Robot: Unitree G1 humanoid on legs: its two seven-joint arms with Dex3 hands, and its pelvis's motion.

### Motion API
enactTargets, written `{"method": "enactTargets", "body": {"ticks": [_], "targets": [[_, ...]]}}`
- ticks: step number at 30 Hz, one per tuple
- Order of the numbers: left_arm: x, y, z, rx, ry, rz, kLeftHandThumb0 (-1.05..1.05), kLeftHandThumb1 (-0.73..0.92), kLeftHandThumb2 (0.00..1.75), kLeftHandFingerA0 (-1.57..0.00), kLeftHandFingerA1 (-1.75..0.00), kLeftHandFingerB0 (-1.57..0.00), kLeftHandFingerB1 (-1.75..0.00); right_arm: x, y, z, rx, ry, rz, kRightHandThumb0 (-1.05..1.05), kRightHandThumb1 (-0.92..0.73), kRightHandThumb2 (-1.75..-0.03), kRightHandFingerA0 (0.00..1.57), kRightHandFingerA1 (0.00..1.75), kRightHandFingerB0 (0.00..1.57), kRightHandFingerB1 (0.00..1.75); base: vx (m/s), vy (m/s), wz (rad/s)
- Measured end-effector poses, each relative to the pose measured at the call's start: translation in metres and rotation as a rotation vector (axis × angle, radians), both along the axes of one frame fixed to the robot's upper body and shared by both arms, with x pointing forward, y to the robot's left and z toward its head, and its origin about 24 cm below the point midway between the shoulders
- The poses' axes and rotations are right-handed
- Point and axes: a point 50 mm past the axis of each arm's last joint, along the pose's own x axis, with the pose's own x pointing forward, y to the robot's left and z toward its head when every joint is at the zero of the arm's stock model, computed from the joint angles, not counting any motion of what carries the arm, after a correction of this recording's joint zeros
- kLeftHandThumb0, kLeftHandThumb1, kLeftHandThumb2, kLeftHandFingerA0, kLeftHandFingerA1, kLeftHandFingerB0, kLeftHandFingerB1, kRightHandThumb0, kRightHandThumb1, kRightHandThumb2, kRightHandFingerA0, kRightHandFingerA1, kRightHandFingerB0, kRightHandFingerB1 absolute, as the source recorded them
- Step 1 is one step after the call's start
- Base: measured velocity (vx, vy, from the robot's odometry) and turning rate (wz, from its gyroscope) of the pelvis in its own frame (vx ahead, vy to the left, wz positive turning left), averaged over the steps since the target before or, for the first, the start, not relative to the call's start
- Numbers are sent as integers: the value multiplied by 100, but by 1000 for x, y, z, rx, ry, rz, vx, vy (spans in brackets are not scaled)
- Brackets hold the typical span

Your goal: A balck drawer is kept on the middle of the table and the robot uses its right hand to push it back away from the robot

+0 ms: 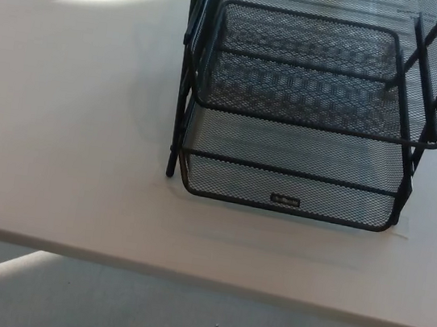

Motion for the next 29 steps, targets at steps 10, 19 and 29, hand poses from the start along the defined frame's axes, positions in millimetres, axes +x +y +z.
{"method": "enactTargets", "body": {"ticks": [10,19,29], "targets": [[0,0,0,0,0,0,-56,72,63,-49,-40,-32,-33,1,0,0,5,-16,9,-46,-75,-62,54,44,43,39,0,0,0],[0,0,0,0,0,-1,-56,72,62,-49,-39,-32,-33,1,2,-1,10,-19,11,-46,-75,-62,59,46,48,41,0,0,0],[0,0,0,1,0,-1,-57,72,63,-49,-39,-33,-33,1,2,-1,9,-18,24,-46,-75,-62,57,46,47,40,0,0,0]]}}
